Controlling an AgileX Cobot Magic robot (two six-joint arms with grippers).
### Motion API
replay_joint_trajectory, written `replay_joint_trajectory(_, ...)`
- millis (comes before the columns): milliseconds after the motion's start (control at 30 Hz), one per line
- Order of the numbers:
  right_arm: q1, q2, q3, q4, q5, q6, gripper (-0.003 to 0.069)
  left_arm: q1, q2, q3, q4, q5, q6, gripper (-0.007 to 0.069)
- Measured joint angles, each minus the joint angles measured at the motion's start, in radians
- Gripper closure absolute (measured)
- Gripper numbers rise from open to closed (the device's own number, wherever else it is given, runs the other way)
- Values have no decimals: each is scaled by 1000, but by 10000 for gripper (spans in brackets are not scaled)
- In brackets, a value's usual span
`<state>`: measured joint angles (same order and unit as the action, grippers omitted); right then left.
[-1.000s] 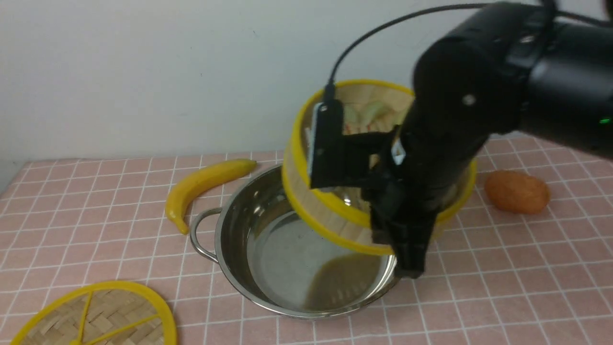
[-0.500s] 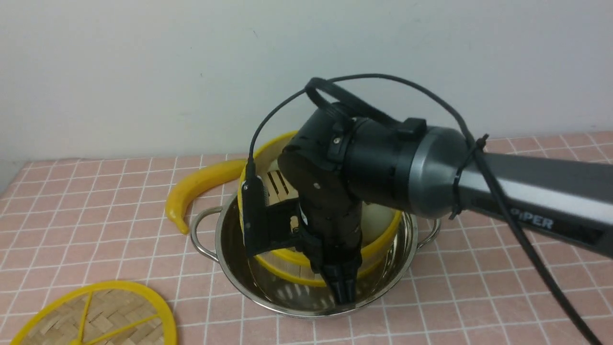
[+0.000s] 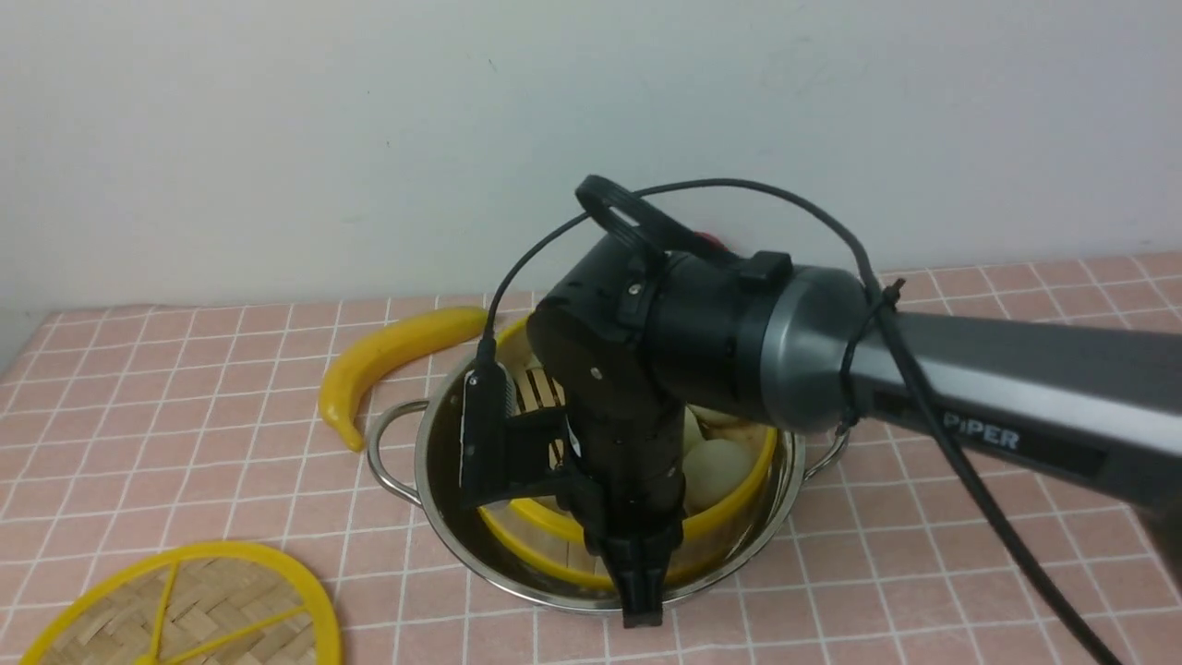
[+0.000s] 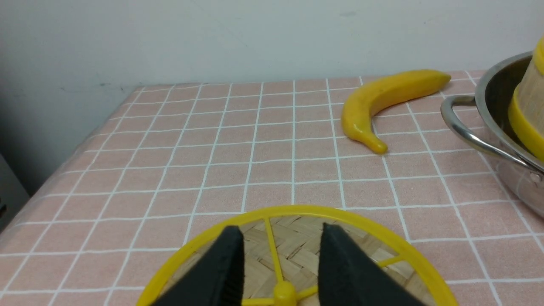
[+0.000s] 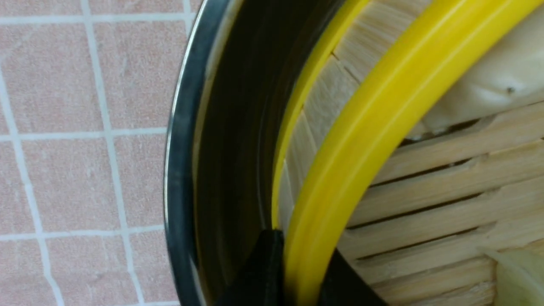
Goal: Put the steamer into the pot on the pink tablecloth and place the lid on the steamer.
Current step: 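Place the bamboo steamer basket of food into the steel pot with the right gripper, then grasp the bamboo steamer lid lying on the table by its centre knob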
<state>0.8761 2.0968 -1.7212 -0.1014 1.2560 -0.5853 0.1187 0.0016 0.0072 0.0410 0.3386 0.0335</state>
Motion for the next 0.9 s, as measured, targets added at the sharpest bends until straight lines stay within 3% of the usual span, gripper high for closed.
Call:
replay_joint_trajectory(233, 0, 13, -4, 20, -4, 1, 577, 0, 0, 0, 0, 0, 0, 382)
replay_joint_trajectory(400, 0, 11, -6, 43, -15, 1, 438, 0, 0, 0, 0, 0, 0, 382)
replay_joint_trajectory(500, 0, 8, -8, 39, -23, 5, 302, 0, 0, 0, 0, 0, 0, 382)
replay_joint_trajectory(600, 0, -8, -8, 28, -24, 33, 246, 0, 0, 0, 0, 0, 0, 382)
replay_joint_trajectory(800, 0, -100, -54, 20, -23, 104, 233, 0, 0, 0, 0, 0, 0, 382)
replay_joint_trajectory(900, 0, -164, -128, 14, -23, 213, 331, 0, 0, 0, 0, 0, 0, 382)
